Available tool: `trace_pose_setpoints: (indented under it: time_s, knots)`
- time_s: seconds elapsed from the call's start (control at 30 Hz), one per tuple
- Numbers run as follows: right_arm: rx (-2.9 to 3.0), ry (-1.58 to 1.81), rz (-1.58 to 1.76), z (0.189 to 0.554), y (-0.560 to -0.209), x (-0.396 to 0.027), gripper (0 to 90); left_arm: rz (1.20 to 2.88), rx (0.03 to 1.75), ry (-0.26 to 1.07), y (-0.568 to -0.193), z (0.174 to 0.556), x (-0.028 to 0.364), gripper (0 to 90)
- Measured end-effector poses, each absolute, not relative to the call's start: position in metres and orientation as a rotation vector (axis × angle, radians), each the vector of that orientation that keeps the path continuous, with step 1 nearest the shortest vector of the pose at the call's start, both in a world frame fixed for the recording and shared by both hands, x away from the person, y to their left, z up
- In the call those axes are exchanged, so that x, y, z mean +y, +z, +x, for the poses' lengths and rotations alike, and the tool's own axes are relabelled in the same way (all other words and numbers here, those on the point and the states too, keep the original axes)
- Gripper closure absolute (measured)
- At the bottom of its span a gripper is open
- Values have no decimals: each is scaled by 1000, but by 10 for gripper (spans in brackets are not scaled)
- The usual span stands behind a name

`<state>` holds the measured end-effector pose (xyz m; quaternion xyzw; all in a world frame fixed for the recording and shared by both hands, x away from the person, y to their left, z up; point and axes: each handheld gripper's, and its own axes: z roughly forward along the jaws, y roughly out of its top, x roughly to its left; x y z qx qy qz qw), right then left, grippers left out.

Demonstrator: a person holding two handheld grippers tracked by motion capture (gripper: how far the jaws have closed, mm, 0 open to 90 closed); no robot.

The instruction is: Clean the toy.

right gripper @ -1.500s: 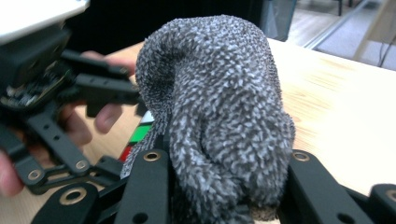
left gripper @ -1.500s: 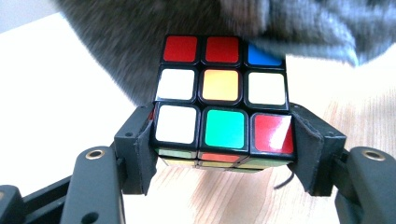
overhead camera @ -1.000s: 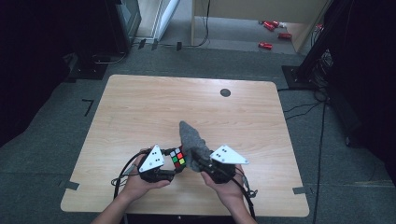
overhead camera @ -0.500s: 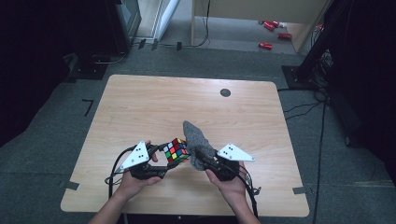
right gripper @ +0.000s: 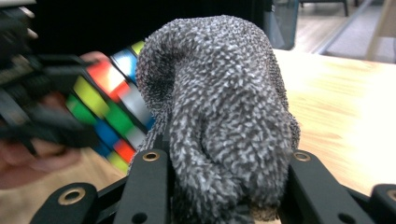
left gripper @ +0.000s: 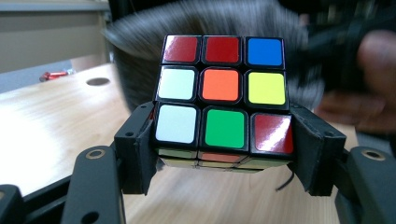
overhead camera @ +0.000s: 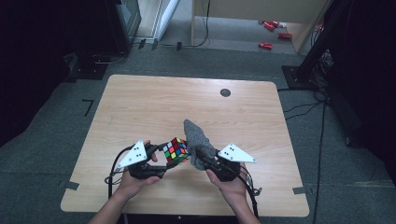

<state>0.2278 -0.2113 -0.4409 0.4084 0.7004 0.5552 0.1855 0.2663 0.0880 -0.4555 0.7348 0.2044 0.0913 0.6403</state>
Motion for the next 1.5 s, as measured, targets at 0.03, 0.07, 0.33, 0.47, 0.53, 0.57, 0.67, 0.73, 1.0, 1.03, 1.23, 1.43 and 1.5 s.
trace_pose_setpoints:
  time_s: [0.03,0.07,0.33,0.47,0.53,0.57,0.67,0.73,1.0,1.03,1.23,1.43,1.5]
  knots:
    - [1972,1558,1153,228,-442,-212,661,1644,485,188,-455,269,93,343]
    - [1974,1560,1147,229,-443,-211,662,1614,503,161,-455,271,96,343]
    - [2082,1589,1011,222,-451,-186,663,1553,531,72,-455,272,94,342]
    - [2120,1575,1002,220,-458,-178,665,1539,545,45,-457,272,93,342]
    - [2158,1566,994,220,-461,-174,665,1525,547,33,-456,273,93,342]
    - [2182,1556,987,219,-463,-171,664,1519,548,30,-456,273,93,343]
    - [2226,1523,953,217,-467,-163,664,1524,549,35,-456,273,94,342]
    - [2222,1512,961,218,-467,-164,664,1525,556,36,-457,273,95,343]
    - [2024,1545,1056,223,-452,-190,663,1558,555,32,-459,274,91,342]
    - [2035,1535,1043,222,-454,-188,663,1559,555,30,-459,274,90,342]
    - [2185,1459,912,214,-471,-161,663,1550,563,34,-459,275,94,342]
    - [2171,1408,891,215,-471,-162,658,1557,573,43,-459,277,97,342]
    - [2106,1443,920,216,-464,-171,659,1560,569,33,-459,277,96,342]
